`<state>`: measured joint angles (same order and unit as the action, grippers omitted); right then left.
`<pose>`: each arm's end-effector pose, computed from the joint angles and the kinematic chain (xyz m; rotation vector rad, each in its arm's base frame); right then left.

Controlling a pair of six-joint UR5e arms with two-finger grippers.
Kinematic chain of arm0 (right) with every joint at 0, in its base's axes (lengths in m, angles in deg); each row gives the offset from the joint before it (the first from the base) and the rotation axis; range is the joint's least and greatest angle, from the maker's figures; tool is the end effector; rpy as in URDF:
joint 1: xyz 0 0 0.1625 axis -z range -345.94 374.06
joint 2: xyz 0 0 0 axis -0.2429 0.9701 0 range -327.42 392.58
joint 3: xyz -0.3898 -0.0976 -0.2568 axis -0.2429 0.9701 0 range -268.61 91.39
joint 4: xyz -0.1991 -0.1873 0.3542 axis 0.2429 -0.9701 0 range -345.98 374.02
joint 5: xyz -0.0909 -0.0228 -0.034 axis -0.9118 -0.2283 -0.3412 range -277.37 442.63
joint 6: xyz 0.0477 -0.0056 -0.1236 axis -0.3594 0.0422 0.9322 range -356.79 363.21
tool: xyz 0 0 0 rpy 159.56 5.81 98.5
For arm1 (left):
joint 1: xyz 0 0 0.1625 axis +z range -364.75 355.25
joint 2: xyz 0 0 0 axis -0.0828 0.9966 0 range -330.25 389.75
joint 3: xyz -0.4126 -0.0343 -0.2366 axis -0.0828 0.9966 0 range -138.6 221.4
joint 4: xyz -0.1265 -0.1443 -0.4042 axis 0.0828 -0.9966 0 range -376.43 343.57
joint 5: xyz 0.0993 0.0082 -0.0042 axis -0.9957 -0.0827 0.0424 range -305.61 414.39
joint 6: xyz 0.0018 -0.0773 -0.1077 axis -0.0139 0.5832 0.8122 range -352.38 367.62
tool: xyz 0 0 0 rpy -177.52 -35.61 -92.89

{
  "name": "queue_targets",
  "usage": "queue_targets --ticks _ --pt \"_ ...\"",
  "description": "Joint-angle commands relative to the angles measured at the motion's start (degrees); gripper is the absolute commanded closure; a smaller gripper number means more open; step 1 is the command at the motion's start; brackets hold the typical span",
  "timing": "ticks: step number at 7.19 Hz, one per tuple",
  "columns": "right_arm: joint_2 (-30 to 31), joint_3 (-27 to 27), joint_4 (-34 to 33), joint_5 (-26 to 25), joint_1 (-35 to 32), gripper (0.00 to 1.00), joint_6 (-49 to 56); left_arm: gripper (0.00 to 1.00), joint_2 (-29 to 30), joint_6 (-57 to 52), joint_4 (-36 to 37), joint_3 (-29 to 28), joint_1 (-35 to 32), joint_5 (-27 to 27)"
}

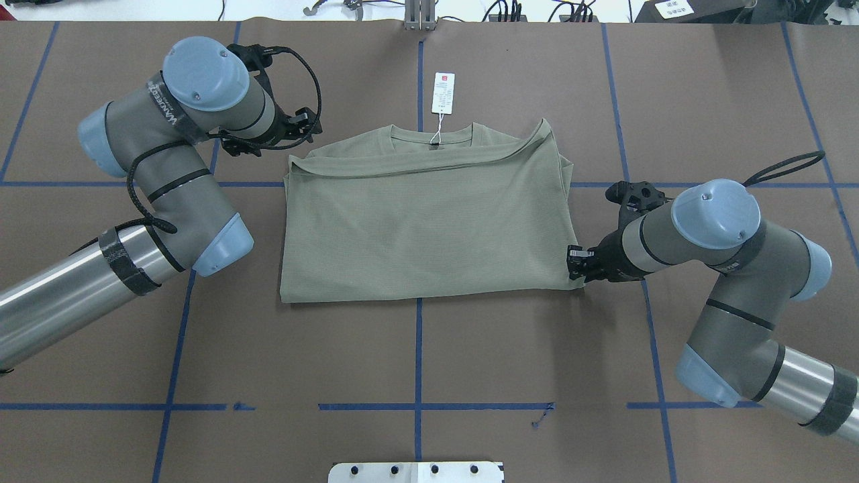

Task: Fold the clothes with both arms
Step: 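Move both grippers to the folded shirt's side edges, then grasp the shirt corner nearest the right gripper and drag it toward the robot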

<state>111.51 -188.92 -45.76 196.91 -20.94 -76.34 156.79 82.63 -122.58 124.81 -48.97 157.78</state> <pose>-0.4839 -0.4350 0.4718 -0.0214 -0.9705 0.2036 0.5144 -0.6439 0.3428 0.2094 0.8181 -0.3846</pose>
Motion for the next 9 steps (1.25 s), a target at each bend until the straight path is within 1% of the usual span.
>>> queue_targets --ticks 1,2,3,4,5,7,8,9 --pt "0.2 -0.2 -0.1 0.6 -0.1 1.0 0.0 0.0 0.0 0.0 0.0 0.0 0.0 0.0" --pt "1.9 -2.6 -0.4 0.6 -0.4 1.0 -0.1 0.0 0.0 0.1 0.0 0.0 0.0 0.0" --pt "7.0 -7.9 -0.5 0.7 0.3 1.0 -0.6 0.0 0.0 0.1 0.0 0.0 0.0 0.0" --pt "11.9 -12.7 -0.5 1.5 2.9 1.0 -1.1 0.0 0.0 0.1 0.1 0.2 0.0 -0.1" --pt "17.1 -17.2 -0.5 1.6 8.3 1.0 -5.5 0.0 0.0 0.2 0.1 0.4 0.0 -0.2" --pt "27.4 -24.9 -0.5 1.5 21.0 1.0 -10.2 0.0 -0.1 0.2 0.2 1.3 0.0 -0.3" --pt "30.0 -26.8 -0.3 1.5 26.8 1.0 -13.5 0.0 -0.2 0.3 0.3 2.3 0.0 -0.3" --pt "29.9 -26.9 -0.3 1.3 31.0 1.0 -17.4 0.0 -1.0 0.3 0.3 3.1 0.0 -0.3"
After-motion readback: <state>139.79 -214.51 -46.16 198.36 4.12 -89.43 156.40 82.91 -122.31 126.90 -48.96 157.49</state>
